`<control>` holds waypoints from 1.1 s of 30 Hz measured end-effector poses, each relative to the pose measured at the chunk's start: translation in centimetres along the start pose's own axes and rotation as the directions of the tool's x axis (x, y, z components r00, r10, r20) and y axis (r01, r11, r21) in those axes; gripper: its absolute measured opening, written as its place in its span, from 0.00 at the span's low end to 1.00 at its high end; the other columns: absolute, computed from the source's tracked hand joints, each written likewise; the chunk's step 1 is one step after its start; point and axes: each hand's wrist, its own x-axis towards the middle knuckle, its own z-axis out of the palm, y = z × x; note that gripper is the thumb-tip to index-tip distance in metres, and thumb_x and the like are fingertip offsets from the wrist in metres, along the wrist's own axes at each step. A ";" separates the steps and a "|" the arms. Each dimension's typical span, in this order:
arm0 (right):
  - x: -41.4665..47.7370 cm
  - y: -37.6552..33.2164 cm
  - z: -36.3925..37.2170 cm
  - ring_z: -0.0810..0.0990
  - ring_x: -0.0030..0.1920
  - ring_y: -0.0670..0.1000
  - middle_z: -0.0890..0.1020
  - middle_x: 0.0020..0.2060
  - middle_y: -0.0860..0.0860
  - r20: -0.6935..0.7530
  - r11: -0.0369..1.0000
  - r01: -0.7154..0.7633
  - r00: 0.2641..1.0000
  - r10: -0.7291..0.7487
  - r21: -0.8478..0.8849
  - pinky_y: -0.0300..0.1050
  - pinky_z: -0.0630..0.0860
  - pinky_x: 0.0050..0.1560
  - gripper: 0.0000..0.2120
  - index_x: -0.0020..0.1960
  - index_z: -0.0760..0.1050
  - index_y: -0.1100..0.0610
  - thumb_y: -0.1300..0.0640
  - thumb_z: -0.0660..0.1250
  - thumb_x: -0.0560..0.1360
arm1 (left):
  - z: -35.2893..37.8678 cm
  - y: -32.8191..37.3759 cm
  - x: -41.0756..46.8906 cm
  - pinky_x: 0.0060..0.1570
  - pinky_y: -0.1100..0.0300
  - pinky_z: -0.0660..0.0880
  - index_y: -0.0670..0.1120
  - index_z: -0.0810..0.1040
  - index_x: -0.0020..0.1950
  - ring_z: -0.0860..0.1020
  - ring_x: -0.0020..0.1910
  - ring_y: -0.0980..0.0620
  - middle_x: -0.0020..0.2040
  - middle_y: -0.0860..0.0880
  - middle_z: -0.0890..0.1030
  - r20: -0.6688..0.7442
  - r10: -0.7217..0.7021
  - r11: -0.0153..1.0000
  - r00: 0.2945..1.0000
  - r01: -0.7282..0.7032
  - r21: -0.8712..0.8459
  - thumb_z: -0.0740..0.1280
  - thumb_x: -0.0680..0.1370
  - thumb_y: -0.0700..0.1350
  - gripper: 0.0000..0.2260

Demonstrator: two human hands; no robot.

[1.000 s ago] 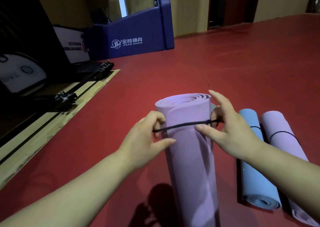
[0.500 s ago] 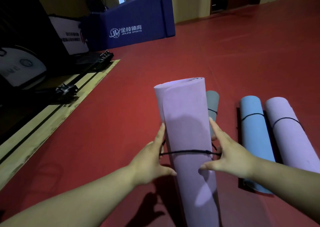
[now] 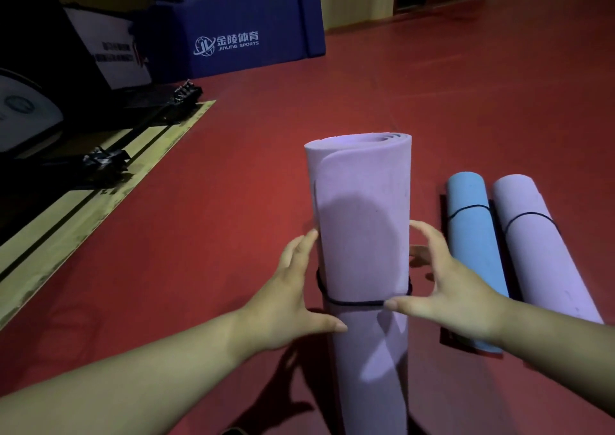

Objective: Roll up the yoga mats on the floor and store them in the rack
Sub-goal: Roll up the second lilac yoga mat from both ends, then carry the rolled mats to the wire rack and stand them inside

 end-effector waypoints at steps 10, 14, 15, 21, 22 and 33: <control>2.6 -3.0 -0.8 0.76 0.68 0.42 0.68 0.70 0.33 -0.170 0.974 0.131 0.980 -0.100 0.183 0.56 0.76 0.68 0.55 0.76 0.49 0.34 0.28 0.79 0.59 | -2.9 3.4 2.3 0.53 0.54 0.81 0.80 0.32 0.71 0.83 0.45 0.57 0.83 0.58 0.54 -0.185 -0.018 0.978 0.983 -0.021 -0.207 0.74 0.64 0.67 0.54; 4.2 -5.3 -1.8 0.78 0.66 0.43 0.71 0.71 0.41 -0.205 0.954 0.190 0.968 -0.143 0.232 0.53 0.77 0.67 0.57 0.76 0.44 0.26 0.33 0.80 0.61 | -5.2 4.7 3.5 0.44 0.57 0.79 0.76 0.30 0.72 0.80 0.33 0.57 0.72 0.60 0.72 -0.246 0.046 0.993 0.968 -0.071 -0.093 0.66 0.69 0.69 0.48; 4.6 -5.9 -2.0 0.78 0.66 0.43 0.70 0.71 0.40 -0.206 0.953 0.211 0.964 -0.166 0.218 0.53 0.77 0.67 0.56 0.76 0.43 0.25 0.34 0.79 0.62 | -5.8 5.0 3.8 0.43 0.61 0.77 0.76 0.31 0.72 0.80 0.34 0.57 0.66 0.63 0.75 -0.278 0.033 0.995 0.960 -0.057 -0.078 0.65 0.69 0.71 0.47; 7.3 -7.8 -3.1 0.76 0.66 0.44 0.70 0.70 0.43 -0.235 0.964 0.245 0.948 -0.215 0.106 0.54 0.75 0.68 0.46 0.75 0.55 0.25 0.31 0.75 0.64 | -8.2 5.3 6.1 0.62 0.66 0.72 0.78 0.46 0.74 0.78 0.59 0.60 0.66 0.53 0.77 -0.379 -0.026 0.986 0.925 -0.038 -0.160 0.62 0.68 0.76 0.39; 7.8 -7.9 -3.0 0.76 0.66 0.45 0.70 0.70 0.44 -0.249 0.965 0.240 0.946 -0.209 0.103 0.54 0.75 0.68 0.43 0.74 0.58 0.26 0.31 0.75 0.63 | -8.3 5.2 6.4 0.67 0.61 0.71 0.78 0.50 0.75 0.75 0.66 0.58 0.72 0.55 0.73 -0.369 -0.030 0.982 0.929 -0.041 -0.183 0.62 0.68 0.77 0.38; 15.9 -6.7 -0.2 0.76 0.57 0.31 0.75 0.62 0.32 -0.291 0.958 0.139 0.955 -0.062 0.251 0.24 0.71 0.50 0.41 0.74 0.61 0.34 0.34 0.74 0.64 | -7.8 1.4 11.5 0.60 0.59 0.75 0.74 0.63 0.68 0.77 0.62 0.64 0.64 0.70 0.75 -0.382 -0.222 0.896 0.897 0.033 -0.443 0.64 0.67 0.74 0.30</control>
